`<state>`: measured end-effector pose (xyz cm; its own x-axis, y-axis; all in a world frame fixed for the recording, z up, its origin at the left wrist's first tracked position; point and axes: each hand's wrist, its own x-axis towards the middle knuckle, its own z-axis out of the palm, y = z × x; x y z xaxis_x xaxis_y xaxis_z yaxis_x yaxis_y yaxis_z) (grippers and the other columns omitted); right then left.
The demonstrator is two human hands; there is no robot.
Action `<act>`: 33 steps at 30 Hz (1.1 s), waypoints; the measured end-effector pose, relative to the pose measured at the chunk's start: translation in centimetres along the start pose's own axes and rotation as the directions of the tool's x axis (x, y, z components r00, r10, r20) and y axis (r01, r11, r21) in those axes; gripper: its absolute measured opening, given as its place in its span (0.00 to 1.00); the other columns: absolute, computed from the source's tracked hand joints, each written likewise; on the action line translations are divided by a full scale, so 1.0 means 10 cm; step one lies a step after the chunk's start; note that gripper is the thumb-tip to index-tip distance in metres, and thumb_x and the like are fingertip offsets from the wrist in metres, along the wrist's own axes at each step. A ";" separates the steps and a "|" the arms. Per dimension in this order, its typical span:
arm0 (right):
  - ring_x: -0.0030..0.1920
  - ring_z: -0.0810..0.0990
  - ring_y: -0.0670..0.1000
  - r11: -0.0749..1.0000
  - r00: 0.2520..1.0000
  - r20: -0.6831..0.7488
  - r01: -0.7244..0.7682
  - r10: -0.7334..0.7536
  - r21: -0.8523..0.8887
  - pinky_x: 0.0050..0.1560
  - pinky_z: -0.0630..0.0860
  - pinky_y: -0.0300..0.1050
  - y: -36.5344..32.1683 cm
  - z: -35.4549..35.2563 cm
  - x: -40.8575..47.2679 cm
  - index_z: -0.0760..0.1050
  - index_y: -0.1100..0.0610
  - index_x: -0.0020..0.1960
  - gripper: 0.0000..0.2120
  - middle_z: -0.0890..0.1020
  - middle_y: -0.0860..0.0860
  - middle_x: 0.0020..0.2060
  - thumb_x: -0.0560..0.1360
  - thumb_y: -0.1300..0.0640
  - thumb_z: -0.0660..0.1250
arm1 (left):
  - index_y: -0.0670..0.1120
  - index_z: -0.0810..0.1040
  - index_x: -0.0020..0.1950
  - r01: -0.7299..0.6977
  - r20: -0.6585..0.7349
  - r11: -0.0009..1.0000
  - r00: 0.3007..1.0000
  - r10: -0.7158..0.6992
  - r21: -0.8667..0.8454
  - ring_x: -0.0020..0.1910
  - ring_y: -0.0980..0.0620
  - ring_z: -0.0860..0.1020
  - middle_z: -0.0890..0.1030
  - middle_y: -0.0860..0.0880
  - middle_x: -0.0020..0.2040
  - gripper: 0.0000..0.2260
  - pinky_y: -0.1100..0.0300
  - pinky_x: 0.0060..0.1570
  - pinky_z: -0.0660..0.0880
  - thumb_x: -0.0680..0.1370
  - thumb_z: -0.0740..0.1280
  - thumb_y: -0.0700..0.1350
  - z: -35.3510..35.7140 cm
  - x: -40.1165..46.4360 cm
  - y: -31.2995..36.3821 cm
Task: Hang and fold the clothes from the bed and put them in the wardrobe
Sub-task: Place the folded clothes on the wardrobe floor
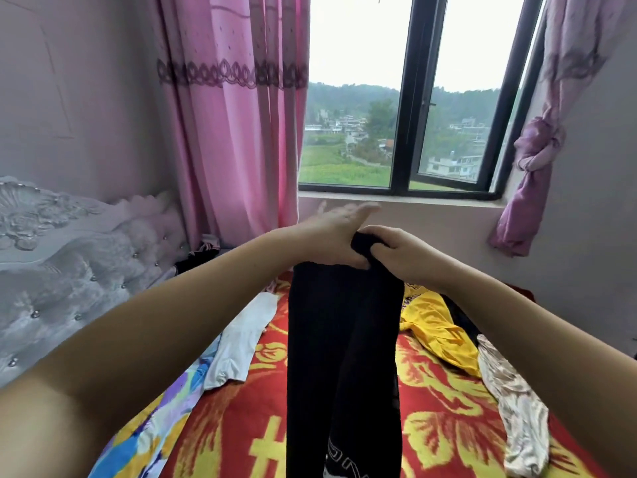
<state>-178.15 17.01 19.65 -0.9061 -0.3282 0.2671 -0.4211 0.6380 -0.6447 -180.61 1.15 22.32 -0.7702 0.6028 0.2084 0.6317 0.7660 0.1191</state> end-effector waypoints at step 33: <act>0.48 0.84 0.50 0.744 0.856 0.447 -0.472 0.259 0.474 0.45 0.80 0.41 1.36 0.40 -0.56 0.77 0.54 0.56 0.23 0.85 0.52 0.49 0.66 0.44 0.76 | 0.41 0.79 0.55 0.248 0.260 0.713 0.961 -0.095 -0.656 0.39 0.49 0.84 0.85 0.46 0.45 0.18 0.59 0.37 0.81 0.67 0.75 0.46 -0.77 -0.13 -0.73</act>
<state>-178.59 24.70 6.49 -0.8665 -0.4273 -0.2580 0.1337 0.2994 -0.9447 -183.55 -6.95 28.61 -0.8232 0.5642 -0.0635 0.3169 0.5493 0.7732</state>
